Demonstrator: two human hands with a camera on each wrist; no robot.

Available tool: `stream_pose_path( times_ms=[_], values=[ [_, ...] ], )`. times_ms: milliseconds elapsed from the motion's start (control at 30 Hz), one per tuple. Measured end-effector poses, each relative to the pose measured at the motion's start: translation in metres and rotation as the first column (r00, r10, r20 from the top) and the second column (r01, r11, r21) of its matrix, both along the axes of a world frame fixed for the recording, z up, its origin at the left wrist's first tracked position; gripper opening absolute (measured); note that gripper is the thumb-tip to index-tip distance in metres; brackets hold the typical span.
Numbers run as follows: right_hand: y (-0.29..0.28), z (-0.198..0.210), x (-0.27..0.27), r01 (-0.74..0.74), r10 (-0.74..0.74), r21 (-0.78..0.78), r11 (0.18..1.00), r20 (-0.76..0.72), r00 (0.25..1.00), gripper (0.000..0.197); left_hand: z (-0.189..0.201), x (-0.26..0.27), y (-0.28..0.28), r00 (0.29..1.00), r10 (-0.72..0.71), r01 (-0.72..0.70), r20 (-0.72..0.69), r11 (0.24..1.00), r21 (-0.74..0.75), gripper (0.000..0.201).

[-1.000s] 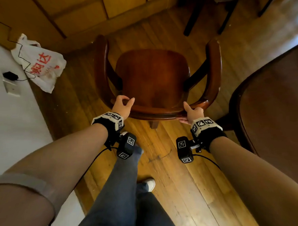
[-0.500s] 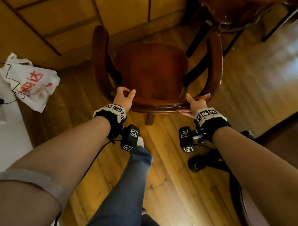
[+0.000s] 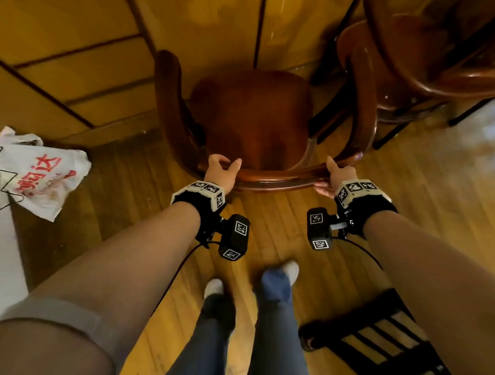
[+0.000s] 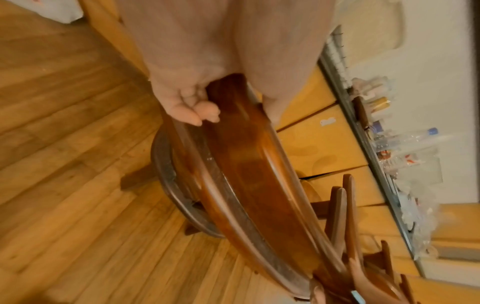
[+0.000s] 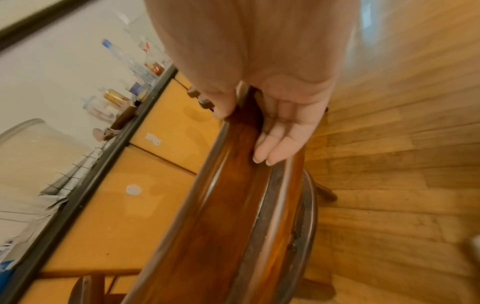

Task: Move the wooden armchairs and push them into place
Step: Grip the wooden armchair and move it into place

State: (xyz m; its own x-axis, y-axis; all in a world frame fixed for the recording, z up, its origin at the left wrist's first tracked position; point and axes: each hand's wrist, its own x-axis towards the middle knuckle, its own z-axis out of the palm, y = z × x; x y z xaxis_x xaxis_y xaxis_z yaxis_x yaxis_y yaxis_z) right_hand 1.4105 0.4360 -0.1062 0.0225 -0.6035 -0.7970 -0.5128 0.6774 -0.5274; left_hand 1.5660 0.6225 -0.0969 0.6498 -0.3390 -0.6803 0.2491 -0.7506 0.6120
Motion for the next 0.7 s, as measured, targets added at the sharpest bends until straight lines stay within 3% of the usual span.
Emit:
stream_pose_path(
  times_ms=[300, 467, 700],
  values=[
    [-0.097, 0.015, 0.019, -0.229, 0.232, 0.117, 0.966, -0.01, 0.973, 0.045, 0.005, -0.013, -0.071, 0.992, 0.124, -0.123, -0.022, 0.992, 0.036, 0.045],
    [-0.123, 0.017, 0.019, -0.269, 0.276, 0.124, 0.955, -0.046, 0.96, 0.047, 0.004, -0.035, -0.09, 0.977, 0.211, -0.21, -0.027, 0.976, 0.057, 0.041],
    [-0.127, 0.006, 0.013, -0.34, 0.347, 0.124, 0.932, -0.039, 0.937, 0.051, 0.006, -0.039, -0.092, 0.973, 0.228, -0.224, -0.027, 0.969, 0.102, 0.047]
  ],
)
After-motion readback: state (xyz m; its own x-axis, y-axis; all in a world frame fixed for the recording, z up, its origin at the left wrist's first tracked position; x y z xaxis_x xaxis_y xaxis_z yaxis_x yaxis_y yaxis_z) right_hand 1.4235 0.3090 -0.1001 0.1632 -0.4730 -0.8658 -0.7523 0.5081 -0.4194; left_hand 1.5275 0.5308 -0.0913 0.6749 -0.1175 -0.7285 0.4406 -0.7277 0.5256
